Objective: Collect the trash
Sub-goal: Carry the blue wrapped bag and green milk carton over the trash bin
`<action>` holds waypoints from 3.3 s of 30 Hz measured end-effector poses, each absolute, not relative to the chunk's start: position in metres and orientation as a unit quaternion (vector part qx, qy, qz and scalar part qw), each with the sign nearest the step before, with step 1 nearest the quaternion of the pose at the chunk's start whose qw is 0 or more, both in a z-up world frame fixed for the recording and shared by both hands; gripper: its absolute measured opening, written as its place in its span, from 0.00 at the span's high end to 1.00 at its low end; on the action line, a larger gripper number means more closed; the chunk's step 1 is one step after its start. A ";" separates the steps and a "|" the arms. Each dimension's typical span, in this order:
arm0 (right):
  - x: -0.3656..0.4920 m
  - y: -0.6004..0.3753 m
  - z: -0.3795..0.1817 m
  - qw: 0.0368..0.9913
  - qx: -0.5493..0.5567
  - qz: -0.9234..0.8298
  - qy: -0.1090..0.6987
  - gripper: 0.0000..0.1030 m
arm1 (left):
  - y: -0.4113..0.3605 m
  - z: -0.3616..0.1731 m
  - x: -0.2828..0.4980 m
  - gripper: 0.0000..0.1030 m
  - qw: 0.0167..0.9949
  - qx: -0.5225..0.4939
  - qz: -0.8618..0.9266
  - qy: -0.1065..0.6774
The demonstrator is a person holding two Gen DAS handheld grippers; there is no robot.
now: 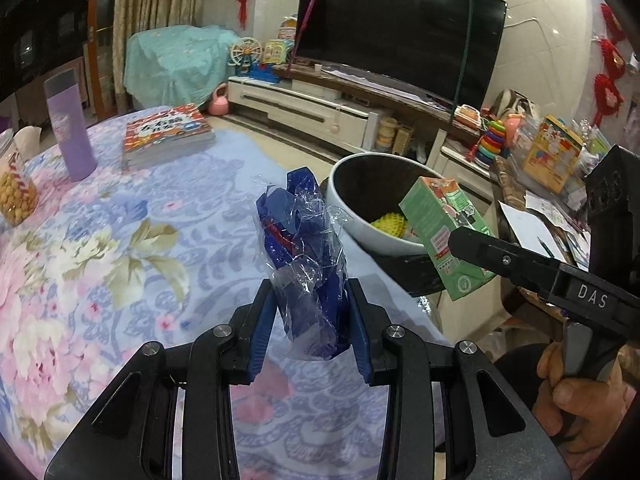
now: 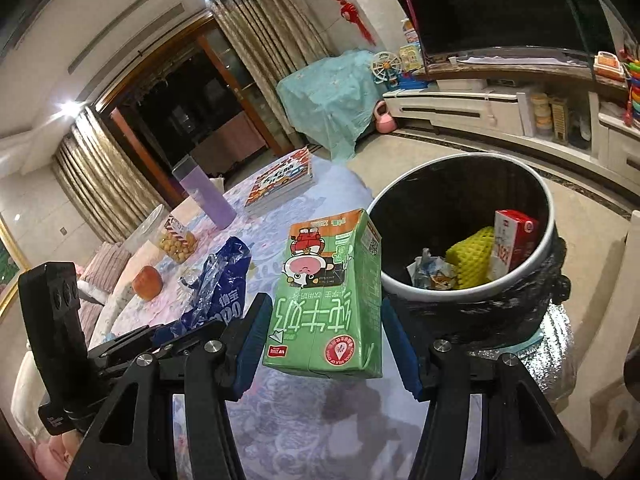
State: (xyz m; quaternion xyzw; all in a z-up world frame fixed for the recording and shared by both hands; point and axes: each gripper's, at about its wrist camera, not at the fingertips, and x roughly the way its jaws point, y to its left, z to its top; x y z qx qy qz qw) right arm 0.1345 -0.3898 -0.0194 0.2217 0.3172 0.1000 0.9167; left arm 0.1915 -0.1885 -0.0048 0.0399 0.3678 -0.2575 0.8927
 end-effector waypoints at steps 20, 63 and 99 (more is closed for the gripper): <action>0.130 -0.415 -0.021 0.916 0.243 0.081 0.309 0.44 | -0.222 -0.006 0.197 0.68 0.884 0.055 -0.282 0.369; 0.161 -0.449 -0.012 0.920 0.229 0.054 0.314 0.44 | -0.272 0.010 0.229 0.68 0.878 0.077 -0.313 0.353; 0.181 -0.463 -0.005 0.921 0.210 0.037 0.326 0.44 | -0.318 0.003 0.257 0.67 0.868 0.115 -0.318 0.364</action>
